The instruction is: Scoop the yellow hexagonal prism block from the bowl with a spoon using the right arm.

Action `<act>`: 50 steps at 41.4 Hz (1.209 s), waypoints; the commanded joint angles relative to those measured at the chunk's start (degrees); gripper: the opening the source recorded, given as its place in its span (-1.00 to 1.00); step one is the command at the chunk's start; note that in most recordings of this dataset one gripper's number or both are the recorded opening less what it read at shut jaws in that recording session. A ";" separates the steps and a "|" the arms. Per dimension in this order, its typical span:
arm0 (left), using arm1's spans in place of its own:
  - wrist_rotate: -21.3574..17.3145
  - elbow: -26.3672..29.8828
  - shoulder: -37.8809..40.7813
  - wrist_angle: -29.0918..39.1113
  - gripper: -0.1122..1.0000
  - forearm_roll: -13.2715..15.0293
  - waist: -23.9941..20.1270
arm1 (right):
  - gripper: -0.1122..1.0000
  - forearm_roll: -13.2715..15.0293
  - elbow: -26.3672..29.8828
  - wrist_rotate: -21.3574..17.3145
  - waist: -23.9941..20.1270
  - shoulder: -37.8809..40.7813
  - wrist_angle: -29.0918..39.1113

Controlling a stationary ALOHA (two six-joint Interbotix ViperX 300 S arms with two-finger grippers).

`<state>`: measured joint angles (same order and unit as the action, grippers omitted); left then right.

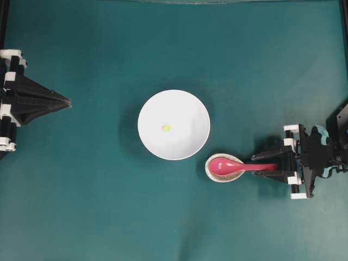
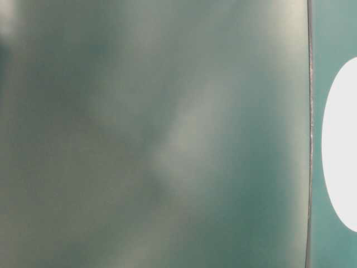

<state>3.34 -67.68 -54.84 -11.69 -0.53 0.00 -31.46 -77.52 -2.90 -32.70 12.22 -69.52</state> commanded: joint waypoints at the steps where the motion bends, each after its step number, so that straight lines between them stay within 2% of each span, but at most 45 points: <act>1: -0.09 0.79 0.53 -0.18 -0.78 -0.09 0.00 | 0.05 -0.18 0.35 0.18 -0.26 -0.62 -0.62; 43: 0.00 0.79 0.53 -0.18 -0.78 -0.09 0.00 | 0.05 -0.09 0.44 0.18 -0.26 -0.62 -1.76; 47: 0.00 0.79 0.53 -0.18 -0.78 -0.09 -0.09 | -0.01 0.00 0.44 0.18 -0.18 -0.62 -1.76; 50: 0.00 0.79 0.53 -0.18 -0.78 -0.09 -0.09 | -0.14 0.00 0.44 0.18 -0.18 -0.62 -1.76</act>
<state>3.34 -67.59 -54.84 -11.60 -0.53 0.00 -31.46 -77.34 -2.90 -32.70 12.22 -70.58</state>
